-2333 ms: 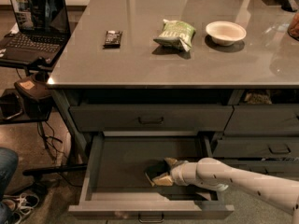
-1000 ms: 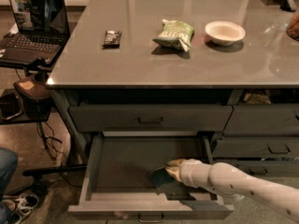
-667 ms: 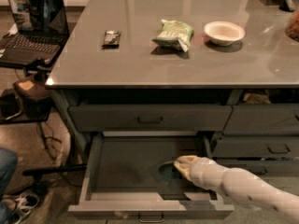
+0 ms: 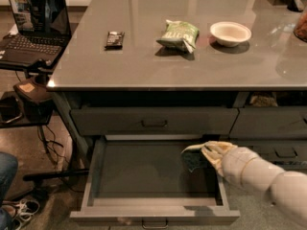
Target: Pick sponge from middle drawer and place on counter
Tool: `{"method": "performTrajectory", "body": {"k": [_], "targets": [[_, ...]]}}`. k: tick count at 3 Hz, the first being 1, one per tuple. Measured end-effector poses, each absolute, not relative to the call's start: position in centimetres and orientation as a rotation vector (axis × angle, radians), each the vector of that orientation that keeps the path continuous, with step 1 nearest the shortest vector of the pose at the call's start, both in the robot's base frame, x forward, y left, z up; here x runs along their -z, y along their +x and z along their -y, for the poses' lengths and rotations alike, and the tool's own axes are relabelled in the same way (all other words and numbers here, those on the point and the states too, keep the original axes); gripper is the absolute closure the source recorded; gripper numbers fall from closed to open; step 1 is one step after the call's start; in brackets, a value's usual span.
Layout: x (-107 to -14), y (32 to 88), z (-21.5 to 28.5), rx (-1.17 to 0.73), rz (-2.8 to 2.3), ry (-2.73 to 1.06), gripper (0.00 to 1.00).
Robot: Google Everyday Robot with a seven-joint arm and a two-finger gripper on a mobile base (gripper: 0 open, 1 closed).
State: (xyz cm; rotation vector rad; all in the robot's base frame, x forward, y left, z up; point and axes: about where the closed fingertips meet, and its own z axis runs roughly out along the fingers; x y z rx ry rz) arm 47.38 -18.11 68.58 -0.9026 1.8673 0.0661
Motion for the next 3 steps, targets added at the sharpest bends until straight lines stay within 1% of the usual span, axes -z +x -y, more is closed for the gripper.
{"method": "performTrajectory", "body": {"k": [1,2,3], "targets": [[-78.3,48.0,19.1,-0.023,-1.800,-0.918,1.00],[-87.5,49.0,19.3,-0.029,-1.733,-0.925,1.00],[-90.1,49.5,19.9,-0.018,-1.702,-0.923,1.00]]}}
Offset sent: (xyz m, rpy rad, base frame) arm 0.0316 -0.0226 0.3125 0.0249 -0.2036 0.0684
